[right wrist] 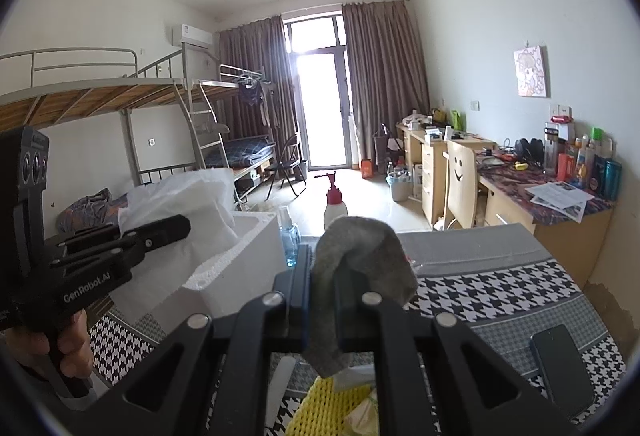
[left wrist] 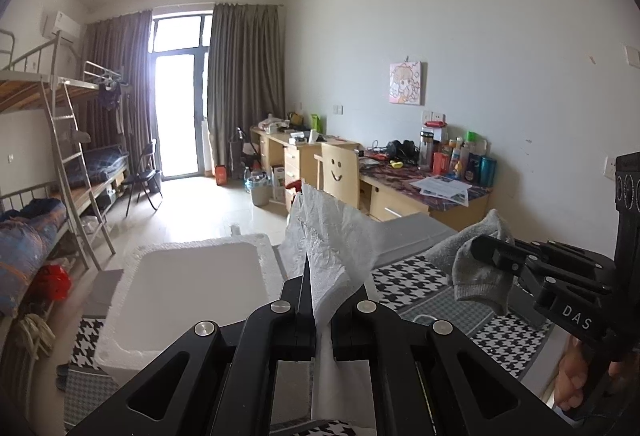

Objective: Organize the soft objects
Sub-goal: 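Lift tissue with left tool while right tool carries sock toward foam box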

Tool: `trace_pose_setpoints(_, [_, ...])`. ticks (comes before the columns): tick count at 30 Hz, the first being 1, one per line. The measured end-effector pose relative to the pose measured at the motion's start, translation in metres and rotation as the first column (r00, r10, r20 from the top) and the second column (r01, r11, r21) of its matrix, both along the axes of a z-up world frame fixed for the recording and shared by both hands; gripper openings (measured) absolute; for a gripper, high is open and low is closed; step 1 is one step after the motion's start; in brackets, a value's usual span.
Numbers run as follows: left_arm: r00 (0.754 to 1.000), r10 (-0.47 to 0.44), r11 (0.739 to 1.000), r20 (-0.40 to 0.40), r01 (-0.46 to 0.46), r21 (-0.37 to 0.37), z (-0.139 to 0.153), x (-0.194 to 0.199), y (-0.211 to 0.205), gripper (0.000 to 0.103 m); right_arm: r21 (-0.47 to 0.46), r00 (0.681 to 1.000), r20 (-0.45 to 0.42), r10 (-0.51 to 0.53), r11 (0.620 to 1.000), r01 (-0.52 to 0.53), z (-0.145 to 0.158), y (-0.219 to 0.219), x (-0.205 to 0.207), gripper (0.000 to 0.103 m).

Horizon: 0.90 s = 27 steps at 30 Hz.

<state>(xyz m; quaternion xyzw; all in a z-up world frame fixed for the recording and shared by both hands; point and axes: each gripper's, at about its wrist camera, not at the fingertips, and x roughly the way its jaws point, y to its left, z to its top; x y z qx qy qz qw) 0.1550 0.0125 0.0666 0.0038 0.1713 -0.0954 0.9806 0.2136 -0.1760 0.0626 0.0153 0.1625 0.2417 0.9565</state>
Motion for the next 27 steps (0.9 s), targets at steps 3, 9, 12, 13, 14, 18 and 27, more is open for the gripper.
trace_pose_setpoints(3, [1.0,0.013,1.0,0.007,-0.013,0.0,0.002,0.001,0.003,0.004,0.007,1.0,0.004,0.002,1.0,-0.002,0.003,0.0,0.002,0.012])
trace_pose_setpoints(9, [0.999,0.05,0.999,0.018,-0.05,-0.012,0.008,0.008,0.013,0.004,0.008,0.999,0.024,0.028,1.0,-0.029,0.009,0.007,0.004,0.012])
trace_pose_setpoints(12, [0.998,0.066,0.998,0.021,-0.066,-0.012,0.011,0.012,0.016,0.004,0.006,0.998,0.037,0.042,0.999,-0.043,0.013,0.012,0.005,0.012])
trace_pose_setpoints(13, [0.997,0.07,0.997,0.021,-0.07,-0.012,0.011,0.013,0.017,0.004,0.006,0.998,0.04,0.046,0.999,-0.047,0.014,0.013,0.005,0.012])
trace_pose_setpoints(14, [0.997,0.078,0.997,0.021,-0.078,-0.012,0.012,0.015,0.019,0.004,0.004,0.998,0.042,0.052,0.999,-0.052,0.015,0.014,0.005,0.012])
trace_pose_setpoints(18, [0.993,0.116,0.993,0.007,-0.116,-0.01,0.01,0.021,0.028,0.004,0.004,0.997,0.04,0.071,0.997,-0.072,0.016,0.021,0.01,0.012])
trace_pose_setpoints(27, [0.983,0.184,0.983,0.005,-0.184,-0.005,0.011,0.024,0.041,0.004,0.007,0.992,0.051,0.114,0.993,-0.115,0.018,0.035,0.014,0.012])
